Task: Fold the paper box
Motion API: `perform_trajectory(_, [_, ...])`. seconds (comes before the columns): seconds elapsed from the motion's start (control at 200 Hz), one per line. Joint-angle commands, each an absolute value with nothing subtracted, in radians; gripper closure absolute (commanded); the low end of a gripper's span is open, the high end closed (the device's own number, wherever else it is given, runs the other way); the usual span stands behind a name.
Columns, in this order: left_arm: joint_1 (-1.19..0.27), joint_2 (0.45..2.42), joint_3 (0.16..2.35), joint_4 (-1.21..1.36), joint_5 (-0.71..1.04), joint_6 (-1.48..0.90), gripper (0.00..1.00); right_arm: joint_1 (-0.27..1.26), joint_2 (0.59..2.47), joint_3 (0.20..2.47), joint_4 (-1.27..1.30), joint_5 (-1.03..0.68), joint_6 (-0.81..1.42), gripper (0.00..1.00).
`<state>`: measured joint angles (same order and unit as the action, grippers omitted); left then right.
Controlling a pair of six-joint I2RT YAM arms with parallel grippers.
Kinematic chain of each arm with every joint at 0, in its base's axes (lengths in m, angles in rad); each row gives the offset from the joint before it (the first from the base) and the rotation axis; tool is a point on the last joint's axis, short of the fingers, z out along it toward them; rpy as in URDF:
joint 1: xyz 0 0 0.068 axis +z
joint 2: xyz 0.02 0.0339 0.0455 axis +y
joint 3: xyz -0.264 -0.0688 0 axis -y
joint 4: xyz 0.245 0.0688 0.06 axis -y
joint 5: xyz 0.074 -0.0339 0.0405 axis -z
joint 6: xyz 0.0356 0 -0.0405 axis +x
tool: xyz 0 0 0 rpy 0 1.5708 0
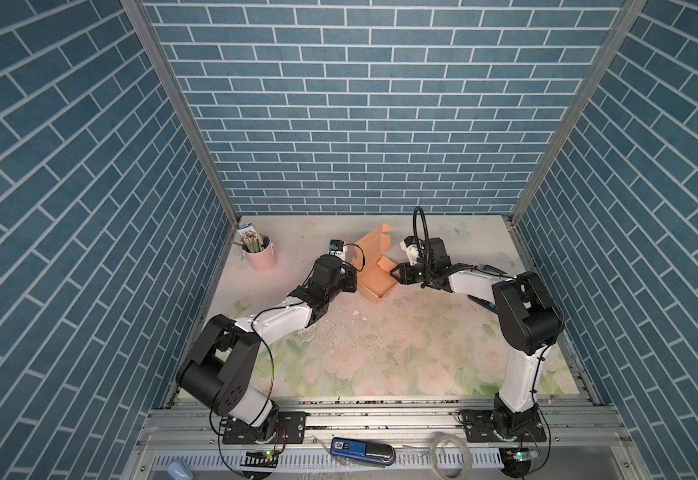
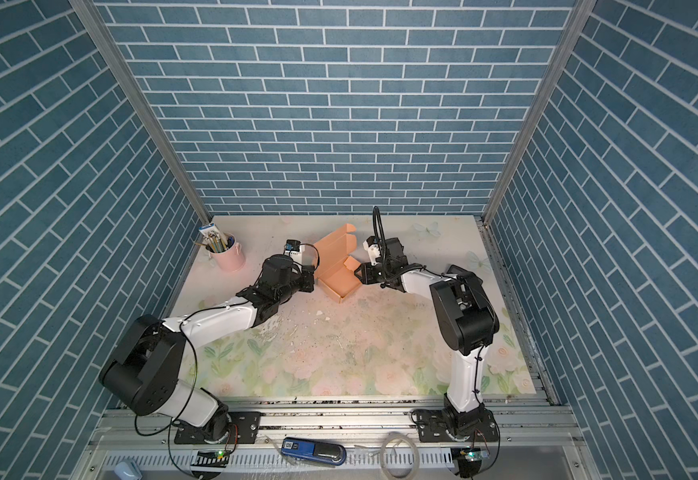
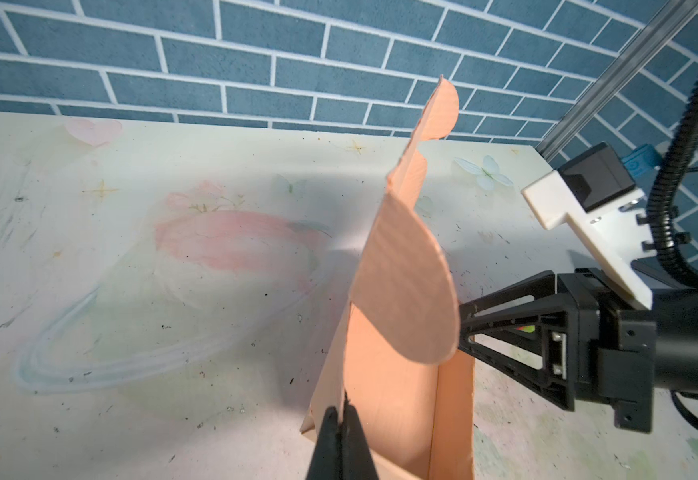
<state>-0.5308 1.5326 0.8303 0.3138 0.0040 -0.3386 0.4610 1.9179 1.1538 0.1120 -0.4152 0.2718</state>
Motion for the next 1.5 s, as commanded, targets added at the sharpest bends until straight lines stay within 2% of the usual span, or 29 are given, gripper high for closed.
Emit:
perform_trajectory(0.0, [-0.534, 1.523, 0.819, 0.349, 0.037, -0.296, 1.00, 0.459, 1.827, 1.120, 0.129, -0.413, 0.196, 0.56])
perform_trajectory(0.37, [-0.532, 1.465, 0.752, 0.412, 0.148, -0.204, 1.00, 0.416, 1.815, 1.126, 0.047, -0.436, 0.139, 0.56])
perform_trajectory(0.61, [-0.525, 1.429, 0.712, 0.454, 0.236, -0.175, 1.00, 0.402, 1.821, 1.118, 0.082, -0.424, 0.108, 0.55])
perform_trajectory(1.21, [-0.429, 1.427, 0.655, 0.504, 0.355, -0.223, 1.00, 0.399, 2.018, 1.265, 0.157, -0.524, 0.085, 0.54])
perform_trajectory(1.495, [-0.398, 1.459, 0.657, 0.516, 0.373, -0.238, 1.00, 0.415, 2.079, 1.354, 0.076, -0.512, 0.081, 0.59])
